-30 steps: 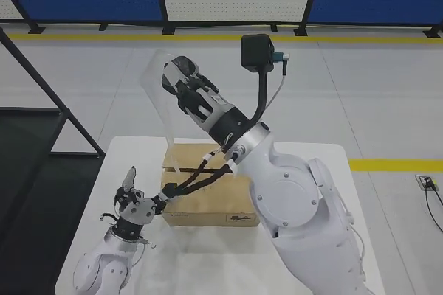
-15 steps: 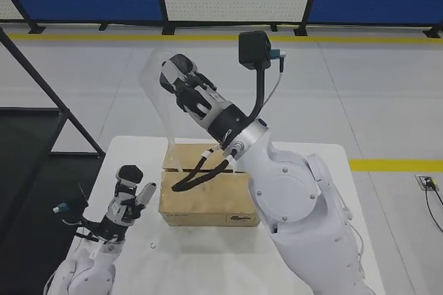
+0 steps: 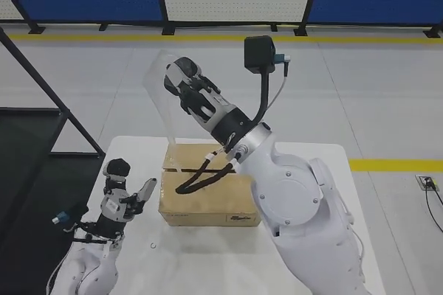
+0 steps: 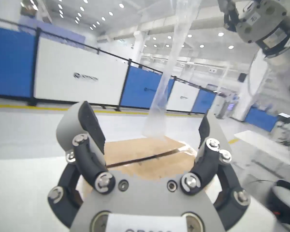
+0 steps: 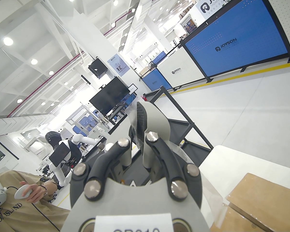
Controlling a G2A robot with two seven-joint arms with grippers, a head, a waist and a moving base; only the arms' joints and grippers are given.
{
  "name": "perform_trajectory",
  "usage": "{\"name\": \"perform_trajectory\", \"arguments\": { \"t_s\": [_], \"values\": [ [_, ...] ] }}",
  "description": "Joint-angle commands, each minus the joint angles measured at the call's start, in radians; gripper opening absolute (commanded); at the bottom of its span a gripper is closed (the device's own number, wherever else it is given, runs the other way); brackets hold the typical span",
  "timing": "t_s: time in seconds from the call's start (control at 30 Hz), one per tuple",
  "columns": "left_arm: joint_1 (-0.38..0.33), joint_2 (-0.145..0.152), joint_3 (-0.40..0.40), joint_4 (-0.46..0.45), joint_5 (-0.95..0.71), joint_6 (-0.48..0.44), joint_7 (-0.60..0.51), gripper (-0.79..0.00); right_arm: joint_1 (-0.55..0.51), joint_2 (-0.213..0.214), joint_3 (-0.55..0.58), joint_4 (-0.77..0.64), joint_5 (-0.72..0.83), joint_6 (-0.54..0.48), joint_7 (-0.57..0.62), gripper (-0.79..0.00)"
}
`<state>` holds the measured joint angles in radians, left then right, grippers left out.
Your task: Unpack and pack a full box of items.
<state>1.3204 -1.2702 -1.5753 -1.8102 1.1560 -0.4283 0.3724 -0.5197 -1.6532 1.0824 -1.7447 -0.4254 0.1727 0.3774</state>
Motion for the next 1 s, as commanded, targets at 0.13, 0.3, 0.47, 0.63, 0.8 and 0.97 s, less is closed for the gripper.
{"name": "perform_trajectory", "arguments": {
  "t_s": [0.13, 0.3, 0.47, 0.63, 0.8, 0.97],
  "values": [
    [-0.005, 0.006, 0.047, 0.057, 0.635, 0.276, 0.226, 0.0, 0.005, -0.002, -0.003, 0.005, -0.001, -0.001, 0.001, -0.785],
    [-0.026, 0.006, 0.089, 0.117, 0.838, 0.467, 0.306, 0.0, 0.007, -0.004, -0.004, 0.005, 0.003, -0.001, 0.008, -0.785],
    [-0.072, -0.001, 0.128, 0.179, 0.942, 0.659, 0.335, 0.0, 0.009, -0.005, -0.006, 0.008, 0.008, -0.004, 0.013, -0.785],
    [-0.13, -0.01, 0.17, 0.237, 0.942, 0.744, 0.352, 0.0, 0.009, -0.007, -0.007, 0.007, 0.01, -0.006, 0.015, -0.785],
    [-0.193, -0.017, 0.204, 0.311, 0.989, 0.79, 0.339, 0.0, 0.005, -0.007, -0.008, 0.002, 0.007, -0.005, 0.015, -0.785],
    [-0.227, -0.024, 0.228, 0.357, 0.979, 0.846, 0.369, 0.0, -0.001, -0.007, -0.006, -0.007, 0.002, -0.003, 0.018, -0.785]
  ]
}}
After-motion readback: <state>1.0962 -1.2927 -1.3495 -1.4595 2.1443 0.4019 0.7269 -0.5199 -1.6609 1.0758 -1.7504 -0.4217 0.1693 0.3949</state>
